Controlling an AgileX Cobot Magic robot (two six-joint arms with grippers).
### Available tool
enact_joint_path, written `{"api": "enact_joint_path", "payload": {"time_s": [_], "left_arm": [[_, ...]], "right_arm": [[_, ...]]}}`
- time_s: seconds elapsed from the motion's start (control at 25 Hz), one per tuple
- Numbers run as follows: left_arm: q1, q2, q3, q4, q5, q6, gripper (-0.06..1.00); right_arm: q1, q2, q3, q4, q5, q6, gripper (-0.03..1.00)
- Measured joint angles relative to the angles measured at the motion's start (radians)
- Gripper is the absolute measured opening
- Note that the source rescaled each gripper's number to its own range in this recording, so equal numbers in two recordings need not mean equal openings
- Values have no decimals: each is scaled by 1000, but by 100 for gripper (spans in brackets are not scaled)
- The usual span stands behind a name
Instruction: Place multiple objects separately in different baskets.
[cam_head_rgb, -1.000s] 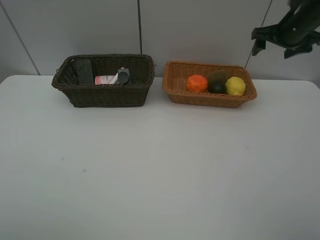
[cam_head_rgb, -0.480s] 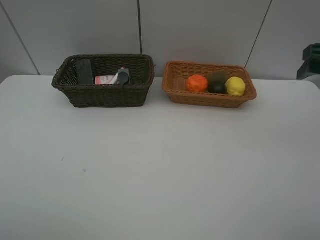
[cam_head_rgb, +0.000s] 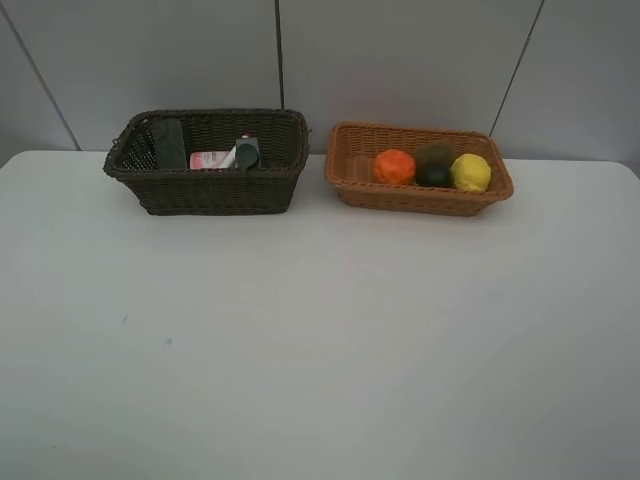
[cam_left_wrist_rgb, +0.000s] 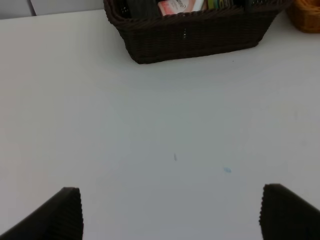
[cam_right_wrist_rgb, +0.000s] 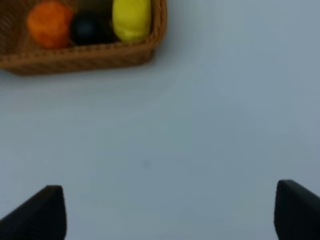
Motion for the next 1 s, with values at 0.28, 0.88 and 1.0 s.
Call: {"api": "enact_joint_path", "payload": {"time_s": [0.28, 0.88, 1.0], "left_arm": [[0, 0, 0, 0, 0, 0, 92], [0, 0, 0, 0, 0, 0, 92], [0, 0, 0, 0, 0, 0, 92]], "right_arm": [[0, -246, 1, 29, 4, 0, 95], [0, -350, -29, 16, 247, -113, 95], [0, -350, -25, 11, 252, -120, 95]]}}
